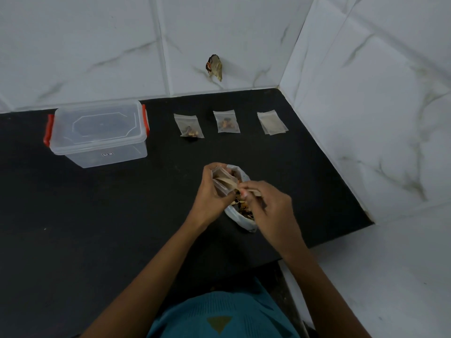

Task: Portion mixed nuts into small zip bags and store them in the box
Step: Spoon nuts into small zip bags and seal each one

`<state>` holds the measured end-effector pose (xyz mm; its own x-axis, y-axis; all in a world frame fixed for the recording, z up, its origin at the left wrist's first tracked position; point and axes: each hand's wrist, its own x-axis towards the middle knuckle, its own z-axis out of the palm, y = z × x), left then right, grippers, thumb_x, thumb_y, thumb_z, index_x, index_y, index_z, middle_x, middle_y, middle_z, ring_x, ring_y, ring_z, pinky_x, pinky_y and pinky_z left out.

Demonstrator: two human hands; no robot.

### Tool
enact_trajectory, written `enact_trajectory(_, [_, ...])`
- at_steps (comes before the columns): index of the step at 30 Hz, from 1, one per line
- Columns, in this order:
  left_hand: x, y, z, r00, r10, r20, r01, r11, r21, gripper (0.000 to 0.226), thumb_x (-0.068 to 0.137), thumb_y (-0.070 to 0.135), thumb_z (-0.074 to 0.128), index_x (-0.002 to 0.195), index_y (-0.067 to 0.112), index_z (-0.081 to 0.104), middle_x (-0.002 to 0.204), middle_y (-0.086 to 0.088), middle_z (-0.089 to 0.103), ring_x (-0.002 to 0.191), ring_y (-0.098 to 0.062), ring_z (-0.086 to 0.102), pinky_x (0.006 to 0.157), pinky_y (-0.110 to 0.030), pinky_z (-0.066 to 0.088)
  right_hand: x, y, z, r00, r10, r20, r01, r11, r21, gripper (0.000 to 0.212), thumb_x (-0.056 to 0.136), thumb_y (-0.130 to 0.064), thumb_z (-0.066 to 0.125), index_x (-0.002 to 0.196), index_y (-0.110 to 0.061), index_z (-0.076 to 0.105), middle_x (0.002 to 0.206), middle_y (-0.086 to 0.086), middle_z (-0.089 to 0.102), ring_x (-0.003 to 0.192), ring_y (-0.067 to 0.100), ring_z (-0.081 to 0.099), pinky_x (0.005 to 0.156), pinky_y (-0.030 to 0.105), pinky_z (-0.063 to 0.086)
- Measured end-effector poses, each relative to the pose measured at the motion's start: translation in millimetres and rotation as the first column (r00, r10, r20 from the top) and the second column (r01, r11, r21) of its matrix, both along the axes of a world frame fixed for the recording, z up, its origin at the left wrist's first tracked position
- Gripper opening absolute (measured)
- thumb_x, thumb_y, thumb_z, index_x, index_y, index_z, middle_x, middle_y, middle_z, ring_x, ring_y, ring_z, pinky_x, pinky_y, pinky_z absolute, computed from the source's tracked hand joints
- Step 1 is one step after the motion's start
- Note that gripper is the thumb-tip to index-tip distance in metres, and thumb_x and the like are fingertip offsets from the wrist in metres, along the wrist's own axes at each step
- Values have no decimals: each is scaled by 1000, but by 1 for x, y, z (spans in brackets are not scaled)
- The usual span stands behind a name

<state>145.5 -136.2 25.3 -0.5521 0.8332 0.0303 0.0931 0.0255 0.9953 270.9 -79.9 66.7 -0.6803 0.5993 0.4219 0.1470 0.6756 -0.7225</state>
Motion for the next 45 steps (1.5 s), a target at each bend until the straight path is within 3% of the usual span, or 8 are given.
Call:
enact_trajectory(8, [4,-2,5,1000,-22,-16,23,998,58,60,66,30,69,113,8,40,105,7,49,96,14,52,79,-6,43,-1,0,3,1000,-12,7,11,996,87,28,87,-18,47,98,0,64,91,10,68,84,9,62,80,22,49])
enact_trajectory(12, [-1,0,1,1000,0,-2,0,999,40,49,72,5,65,111,15,38,109,3,47,103,19,46,81,-4,40,4,4,10,994,-39,-99,47,996,74,24,86,-13,50,96,3,64,87,9,67,86,8,60,75,13,51])
enact_trajectory(15, [0,2,-1,999,18,-30,-18,1000,25,50,70,14,66,109,32,39,114,-3,49,110,-2,51,88,-18,46,7,6,11,989,-59,-135,64,997,33,24,87,-17,50,99,0,63,87,0,64,82,3,61,71,12,51])
enact_trajectory(22, [2,3,-2,1000,-1,-1,1,998,-60,53,65,26,66,106,45,38,124,0,46,121,-19,44,100,-45,44,13,12,20,915,-344,-212,162,793,-587,15,90,-9,52,89,-17,64,68,-5,65,63,4,60,58,16,49])
enact_trajectory(27, [0,0,-10,1000,9,-3,-9,999,-46,53,74,5,65,113,30,40,117,6,45,113,-5,46,91,-31,46,20,22,5,837,-525,-156,192,548,-814,13,89,-10,54,86,-13,66,74,3,64,65,6,60,58,17,50])
enact_trajectory(35, [0,-10,-19,999,36,32,-35,998,-50,56,78,-5,65,114,28,37,113,6,48,94,15,50,76,-7,46,22,19,-61,854,-433,289,519,663,-539,5,83,-6,64,81,-11,64,75,6,67,65,11,62,58,17,50])
enact_trajectory(40, [1,-11,-19,999,25,32,-23,998,-60,55,79,-4,65,117,24,38,112,11,46,96,13,50,79,-14,48,25,19,-76,802,-319,505,417,904,-91,7,86,-18,60,87,-11,60,72,1,63,62,12,61,60,29,53])
enact_trajectory(45, [4,-11,-15,1000,3,18,-2,999,-46,55,78,-1,64,121,18,36,110,10,45,94,14,49,80,-14,49,23,21,-70,732,-290,617,301,949,90,21,90,-35,54,87,-15,59,76,-3,61,65,9,58,62,29,52])
